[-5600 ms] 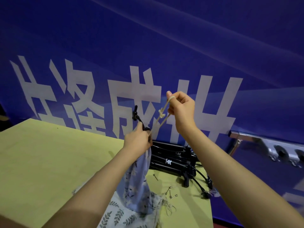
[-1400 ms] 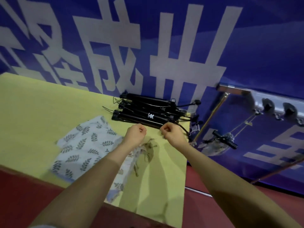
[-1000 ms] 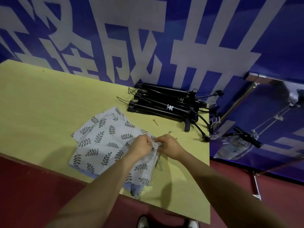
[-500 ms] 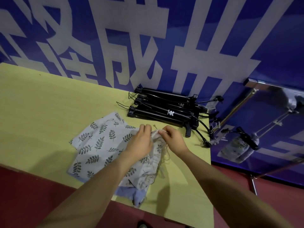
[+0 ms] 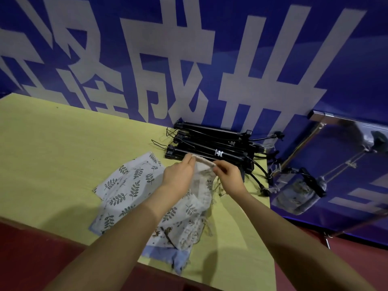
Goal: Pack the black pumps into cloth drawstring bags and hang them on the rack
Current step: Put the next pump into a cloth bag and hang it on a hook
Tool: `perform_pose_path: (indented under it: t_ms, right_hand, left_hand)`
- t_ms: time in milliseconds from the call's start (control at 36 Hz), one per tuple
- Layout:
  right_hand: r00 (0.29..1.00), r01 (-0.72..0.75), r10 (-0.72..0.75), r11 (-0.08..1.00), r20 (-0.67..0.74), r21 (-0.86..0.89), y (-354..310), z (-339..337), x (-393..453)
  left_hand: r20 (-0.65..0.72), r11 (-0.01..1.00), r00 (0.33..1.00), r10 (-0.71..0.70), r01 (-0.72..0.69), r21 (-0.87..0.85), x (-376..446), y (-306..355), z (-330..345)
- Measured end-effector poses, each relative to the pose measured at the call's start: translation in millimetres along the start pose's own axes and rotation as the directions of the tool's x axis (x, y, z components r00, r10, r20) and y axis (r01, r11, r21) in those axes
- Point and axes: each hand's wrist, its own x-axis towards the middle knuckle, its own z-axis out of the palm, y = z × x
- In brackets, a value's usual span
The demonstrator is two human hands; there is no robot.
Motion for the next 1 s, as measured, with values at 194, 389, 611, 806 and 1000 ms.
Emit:
perform_pose_path:
  t_ms: [194,389,611,806,1000]
  right_hand:
    - [0.982,-0.159,0.151,0.985,-0.113,-0.071,29.4,-16.6,0.7]
    - [0.965,-0.131,0.229,0.847,0.129,-0.516,74.4,-18.9,4.4]
    - [0.942,-0.125,0.283,0.798,0.183,-0.589,101.0,-10.6,-1.9]
    - [0.949,-0.139,0.271,0.821,0.163,-0.554,108.6,-10.2,-1.2]
    - [0.945,-0.103,0.251,0.837,0.211,-0.537,105.4,-12.2,-7.3]
  left_hand:
    - [-0.026,0.992,0.997,-0.068,0.065,-0.112,18.1,9.0,-0.5]
    - [0.021,0.956,0.997,-0.078,0.08,-0.283,29.3,21.4,27.2]
    - [0.05,0.94,0.993,-0.112,0.122,-0.32,28.9,28.0,46.1]
    - [0.071,0.943,0.994,-0.079,0.097,-0.317,36.7,26.9,54.5]
    - [0.046,0.956,0.997,-0.066,0.076,-0.282,34.9,23.9,51.6]
